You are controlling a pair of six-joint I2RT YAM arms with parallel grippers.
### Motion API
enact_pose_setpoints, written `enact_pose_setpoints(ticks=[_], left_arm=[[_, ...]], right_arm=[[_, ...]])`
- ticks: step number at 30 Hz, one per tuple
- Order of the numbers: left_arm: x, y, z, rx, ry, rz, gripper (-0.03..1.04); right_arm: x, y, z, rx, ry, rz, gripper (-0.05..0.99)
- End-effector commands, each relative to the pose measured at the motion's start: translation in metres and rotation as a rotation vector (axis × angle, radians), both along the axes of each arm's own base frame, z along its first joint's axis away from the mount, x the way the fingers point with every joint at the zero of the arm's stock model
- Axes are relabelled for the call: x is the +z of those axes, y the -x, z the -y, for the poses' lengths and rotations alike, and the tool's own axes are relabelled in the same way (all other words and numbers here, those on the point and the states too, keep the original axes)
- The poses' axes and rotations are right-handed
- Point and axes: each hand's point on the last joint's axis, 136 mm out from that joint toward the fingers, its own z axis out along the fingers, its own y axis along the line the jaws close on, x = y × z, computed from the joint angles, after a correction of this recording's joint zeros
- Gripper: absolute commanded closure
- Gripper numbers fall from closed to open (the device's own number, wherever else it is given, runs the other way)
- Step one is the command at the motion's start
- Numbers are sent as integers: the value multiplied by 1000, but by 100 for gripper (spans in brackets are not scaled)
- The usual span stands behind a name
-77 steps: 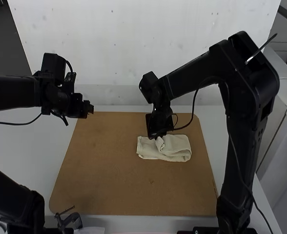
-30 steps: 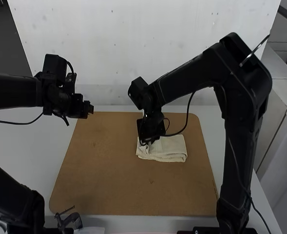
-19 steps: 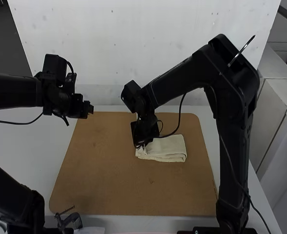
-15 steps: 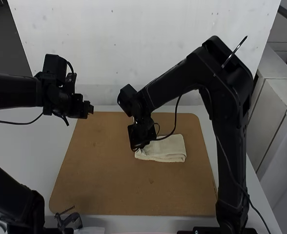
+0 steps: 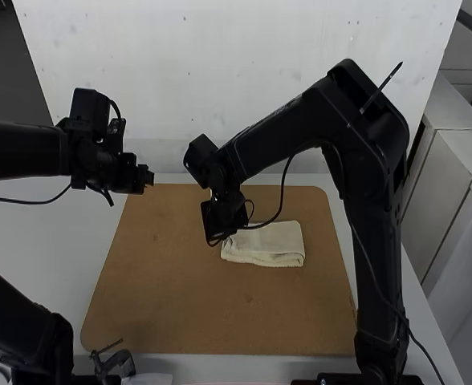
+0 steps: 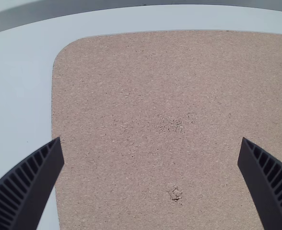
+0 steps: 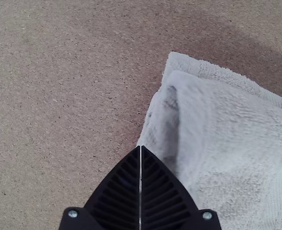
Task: Fold the towel.
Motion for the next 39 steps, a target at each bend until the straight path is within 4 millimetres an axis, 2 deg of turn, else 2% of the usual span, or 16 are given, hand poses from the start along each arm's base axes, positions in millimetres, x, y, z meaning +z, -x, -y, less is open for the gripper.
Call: enact_pose_setpoints(ticks=[1, 5, 6, 9, 13, 16, 18, 24, 27, 31, 33, 39], left_arm=[[-1, 2, -1, -6, -17, 8, 8], [0, 0, -6, -3, -27, 17, 8], [1, 0, -7, 0, -27, 20, 8], [2, -1, -8, 2, -28, 25, 8], [1, -1, -9, 4, -28, 23, 8], [1, -1, -9, 4, -30, 24, 8], [2, -1, -9, 4, -30, 25, 8], [2, -1, -8, 2, -31, 30, 8], [1, -1, -8, 3, -41, 34, 8], [-1, 0, -3, -8, -43, 35, 8], [-1, 0, -3, -10, -46, 40, 8], [-3, 0, -2, -10, -46, 46, 8]], right_arm=[[3, -6, -4, -15, -5, 15, 92], [30, -17, 3, -39, -42, 59, 91], [39, -21, 6, -46, -57, 74, 87], [67, -32, 15, -67, -103, 111, 56], [99, -46, 39, -123, -147, 155, 39], [113, -53, 64, -164, -158, 184, 11], [116, -57, 87, -207, -165, 199, 2], [125, -73, 172, -328, -198, 349, -1], [134, -69, 215, -386, -204, 440, -1], [148, -53, 268, -443, -171, 559, -3], [153, -41, 284, -453, -164, 600, -3], [162, -6, 299, -441, -193, 697, -3]])
